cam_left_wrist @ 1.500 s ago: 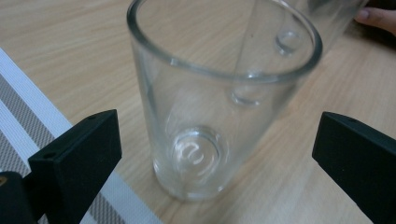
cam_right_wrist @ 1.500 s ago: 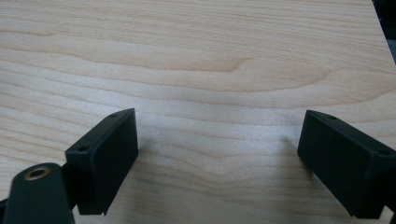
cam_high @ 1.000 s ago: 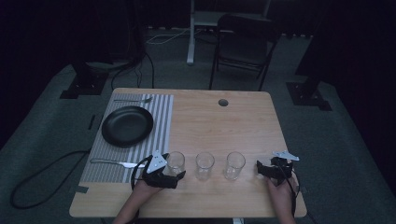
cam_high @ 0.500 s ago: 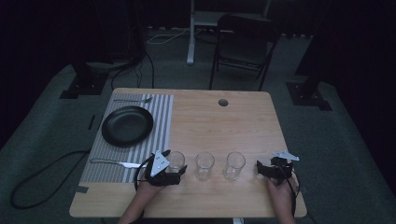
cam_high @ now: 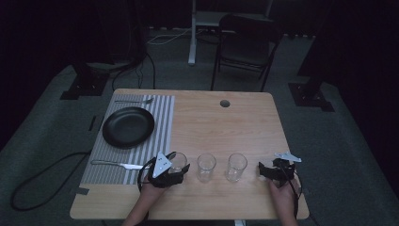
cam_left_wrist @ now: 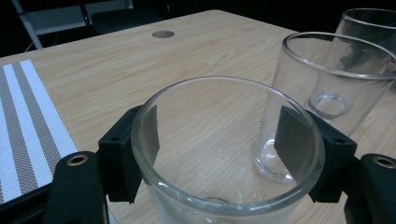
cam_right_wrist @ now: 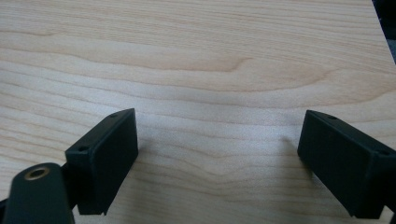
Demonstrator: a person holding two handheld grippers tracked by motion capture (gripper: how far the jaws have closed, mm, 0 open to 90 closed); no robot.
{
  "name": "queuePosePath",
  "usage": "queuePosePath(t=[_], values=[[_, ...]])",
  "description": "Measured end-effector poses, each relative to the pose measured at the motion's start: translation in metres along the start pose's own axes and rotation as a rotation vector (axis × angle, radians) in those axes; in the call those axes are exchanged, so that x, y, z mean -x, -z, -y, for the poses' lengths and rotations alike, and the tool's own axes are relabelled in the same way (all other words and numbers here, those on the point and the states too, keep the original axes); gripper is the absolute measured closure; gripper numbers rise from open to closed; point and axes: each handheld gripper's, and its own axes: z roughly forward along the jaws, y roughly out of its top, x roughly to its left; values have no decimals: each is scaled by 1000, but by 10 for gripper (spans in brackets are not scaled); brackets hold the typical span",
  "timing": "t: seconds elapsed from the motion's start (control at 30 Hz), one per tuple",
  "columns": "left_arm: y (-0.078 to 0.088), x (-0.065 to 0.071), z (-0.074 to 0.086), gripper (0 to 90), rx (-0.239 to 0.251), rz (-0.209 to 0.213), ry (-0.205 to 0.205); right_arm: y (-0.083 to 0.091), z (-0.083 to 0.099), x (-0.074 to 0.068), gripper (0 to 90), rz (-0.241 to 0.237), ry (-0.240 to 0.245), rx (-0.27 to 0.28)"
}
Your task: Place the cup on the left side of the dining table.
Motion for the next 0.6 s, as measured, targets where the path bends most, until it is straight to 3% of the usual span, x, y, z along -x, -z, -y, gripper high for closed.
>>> queuePosePath(t=[0.53, 0.6], values=[[0, -11, -9, 287, 7, -20, 37, 0, 0, 0, 118, 0, 0, 0], [1, -12, -11, 287, 3, -26, 27, 0, 0, 0, 118, 0, -1, 0]])
